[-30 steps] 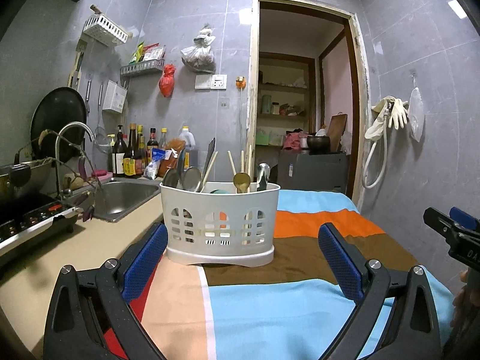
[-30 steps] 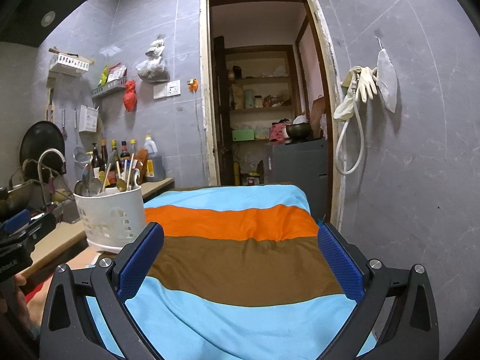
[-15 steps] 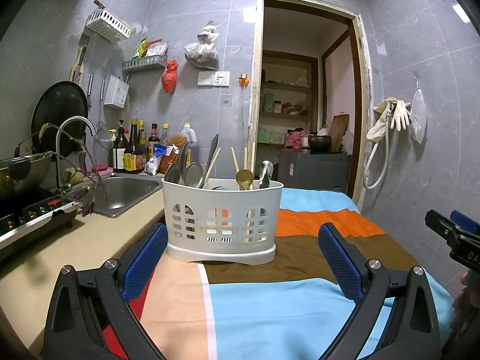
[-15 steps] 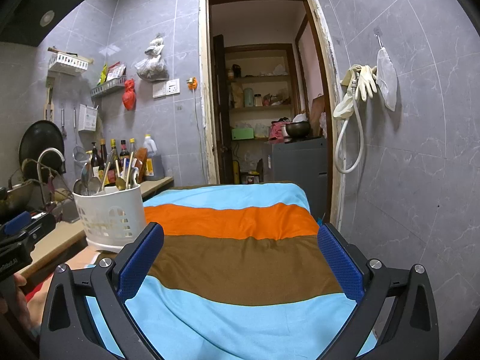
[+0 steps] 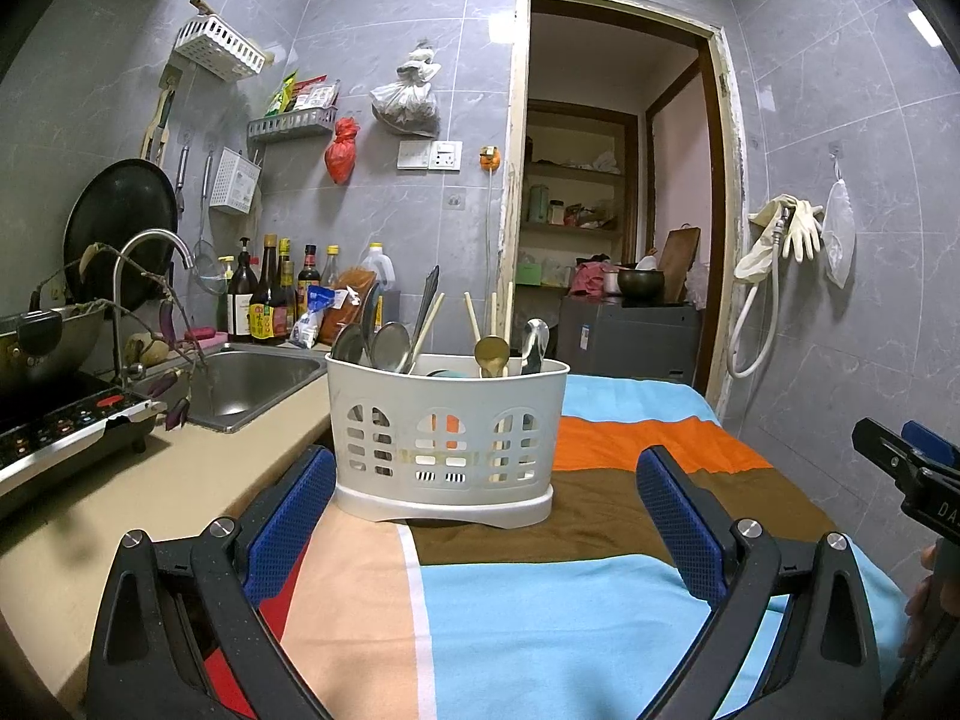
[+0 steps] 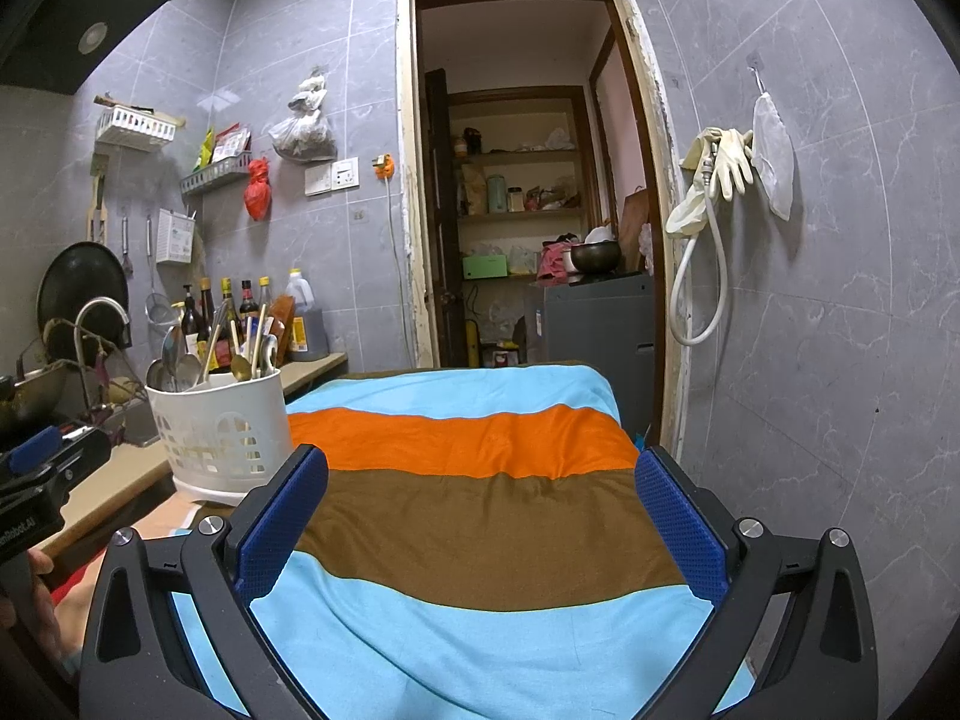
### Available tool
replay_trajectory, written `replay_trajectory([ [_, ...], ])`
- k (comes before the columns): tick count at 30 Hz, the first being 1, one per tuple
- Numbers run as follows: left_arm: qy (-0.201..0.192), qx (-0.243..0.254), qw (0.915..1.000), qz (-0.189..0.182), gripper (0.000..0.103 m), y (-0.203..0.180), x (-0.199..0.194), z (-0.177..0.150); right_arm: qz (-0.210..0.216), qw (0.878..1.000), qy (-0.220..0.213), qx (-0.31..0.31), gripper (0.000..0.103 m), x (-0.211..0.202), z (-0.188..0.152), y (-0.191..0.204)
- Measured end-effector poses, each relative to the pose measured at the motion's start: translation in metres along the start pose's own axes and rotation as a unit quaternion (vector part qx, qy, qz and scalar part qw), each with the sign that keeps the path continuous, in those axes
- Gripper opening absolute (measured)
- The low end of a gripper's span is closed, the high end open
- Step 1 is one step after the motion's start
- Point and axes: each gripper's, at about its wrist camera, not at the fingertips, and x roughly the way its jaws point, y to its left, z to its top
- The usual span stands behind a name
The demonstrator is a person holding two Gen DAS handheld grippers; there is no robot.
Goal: Organize utensils
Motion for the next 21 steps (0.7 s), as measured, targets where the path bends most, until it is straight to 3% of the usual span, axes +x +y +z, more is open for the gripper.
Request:
replay_trajectory([
  [21,0.004,-0.016,0.9998,-0.014,0.098,0.0051,-0.0003,-0.0061,0.000,1.000,0.001,0.001,0.103,0.0004,0.0000,-0.0005],
])
